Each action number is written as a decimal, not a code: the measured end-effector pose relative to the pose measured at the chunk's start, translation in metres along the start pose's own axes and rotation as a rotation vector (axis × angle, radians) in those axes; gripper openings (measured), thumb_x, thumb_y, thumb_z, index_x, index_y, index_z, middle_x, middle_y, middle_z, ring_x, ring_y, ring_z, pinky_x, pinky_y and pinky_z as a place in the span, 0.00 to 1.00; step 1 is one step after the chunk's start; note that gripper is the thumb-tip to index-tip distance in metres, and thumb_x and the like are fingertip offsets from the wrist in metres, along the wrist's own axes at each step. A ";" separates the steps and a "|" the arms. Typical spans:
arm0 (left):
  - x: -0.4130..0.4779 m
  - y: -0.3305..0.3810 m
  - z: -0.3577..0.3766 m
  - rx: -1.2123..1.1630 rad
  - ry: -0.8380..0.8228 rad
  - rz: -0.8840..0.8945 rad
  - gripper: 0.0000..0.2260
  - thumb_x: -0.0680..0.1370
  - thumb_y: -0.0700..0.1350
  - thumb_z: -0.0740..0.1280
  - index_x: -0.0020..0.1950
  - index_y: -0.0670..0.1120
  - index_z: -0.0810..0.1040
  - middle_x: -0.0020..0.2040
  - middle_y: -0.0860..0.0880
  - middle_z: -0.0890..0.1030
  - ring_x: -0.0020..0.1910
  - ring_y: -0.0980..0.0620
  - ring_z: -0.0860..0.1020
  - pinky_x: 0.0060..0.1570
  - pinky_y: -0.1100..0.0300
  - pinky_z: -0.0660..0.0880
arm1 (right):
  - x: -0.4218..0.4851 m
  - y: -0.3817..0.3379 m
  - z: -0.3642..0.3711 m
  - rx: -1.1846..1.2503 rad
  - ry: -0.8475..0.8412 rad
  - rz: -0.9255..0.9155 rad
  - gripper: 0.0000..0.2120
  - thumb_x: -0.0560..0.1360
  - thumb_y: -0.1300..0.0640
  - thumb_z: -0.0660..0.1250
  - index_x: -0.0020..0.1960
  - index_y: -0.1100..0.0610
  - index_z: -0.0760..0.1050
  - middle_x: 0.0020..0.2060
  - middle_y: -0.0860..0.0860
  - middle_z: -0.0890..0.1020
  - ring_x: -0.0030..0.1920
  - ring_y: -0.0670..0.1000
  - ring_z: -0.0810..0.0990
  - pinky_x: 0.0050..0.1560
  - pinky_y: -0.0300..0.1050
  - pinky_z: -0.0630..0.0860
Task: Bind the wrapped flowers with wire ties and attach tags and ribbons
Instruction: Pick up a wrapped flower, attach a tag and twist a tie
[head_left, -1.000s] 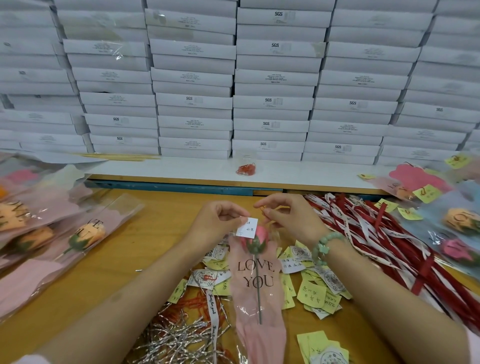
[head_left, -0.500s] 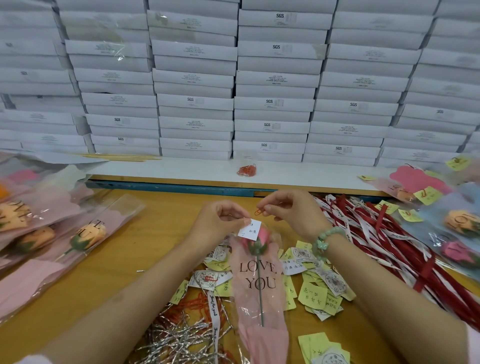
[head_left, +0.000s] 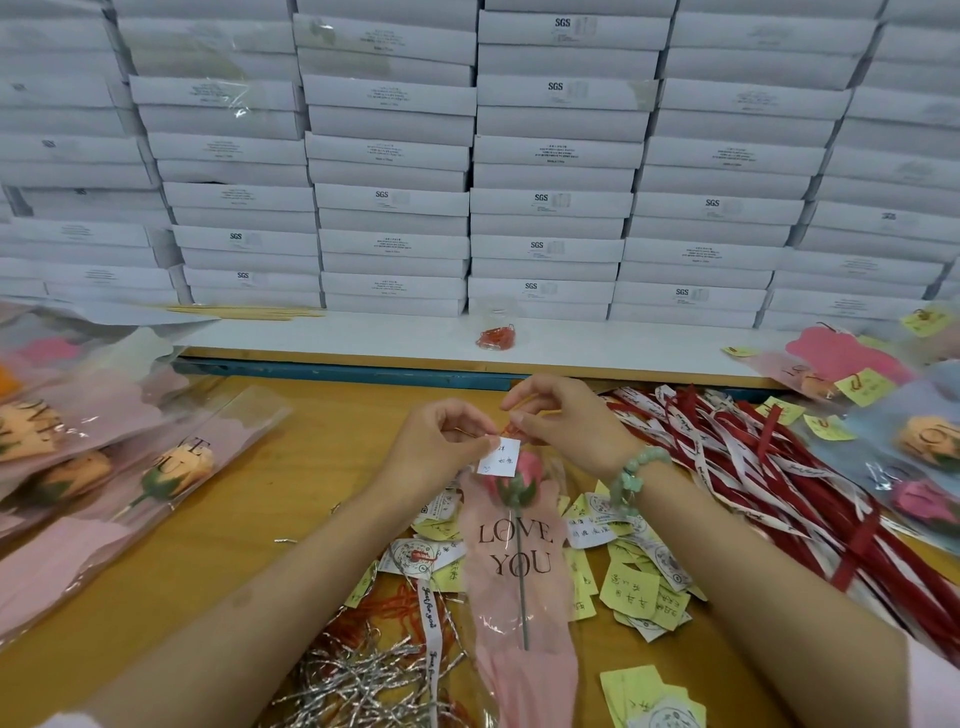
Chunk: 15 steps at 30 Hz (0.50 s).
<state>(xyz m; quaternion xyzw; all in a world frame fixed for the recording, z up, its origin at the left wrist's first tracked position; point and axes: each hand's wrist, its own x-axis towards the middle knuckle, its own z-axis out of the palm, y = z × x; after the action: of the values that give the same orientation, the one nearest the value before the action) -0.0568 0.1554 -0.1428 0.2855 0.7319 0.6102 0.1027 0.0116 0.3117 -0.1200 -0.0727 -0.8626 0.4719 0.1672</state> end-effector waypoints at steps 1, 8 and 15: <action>0.000 0.000 0.000 -0.001 0.001 0.002 0.04 0.73 0.35 0.74 0.45 0.42 0.82 0.41 0.45 0.83 0.33 0.59 0.79 0.30 0.70 0.72 | 0.000 0.000 0.001 0.001 0.003 0.002 0.04 0.77 0.63 0.67 0.50 0.55 0.78 0.37 0.47 0.83 0.39 0.45 0.83 0.52 0.49 0.81; 0.001 0.001 0.002 -0.002 0.023 0.004 0.05 0.73 0.35 0.74 0.45 0.42 0.81 0.43 0.45 0.83 0.34 0.58 0.79 0.30 0.72 0.72 | -0.001 -0.001 0.002 -0.032 0.008 0.001 0.03 0.77 0.59 0.69 0.49 0.54 0.79 0.38 0.48 0.84 0.43 0.48 0.84 0.52 0.50 0.81; 0.000 0.001 0.001 -0.052 0.033 -0.026 0.07 0.72 0.34 0.75 0.43 0.45 0.81 0.43 0.44 0.84 0.38 0.54 0.81 0.32 0.67 0.76 | -0.001 -0.001 0.000 -0.043 -0.002 -0.008 0.02 0.74 0.59 0.72 0.45 0.57 0.81 0.32 0.47 0.84 0.35 0.40 0.82 0.44 0.38 0.78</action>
<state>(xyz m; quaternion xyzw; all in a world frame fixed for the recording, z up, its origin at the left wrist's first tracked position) -0.0557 0.1564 -0.1420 0.2630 0.7209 0.6323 0.1061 0.0124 0.3113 -0.1191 -0.0722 -0.8730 0.4526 0.1665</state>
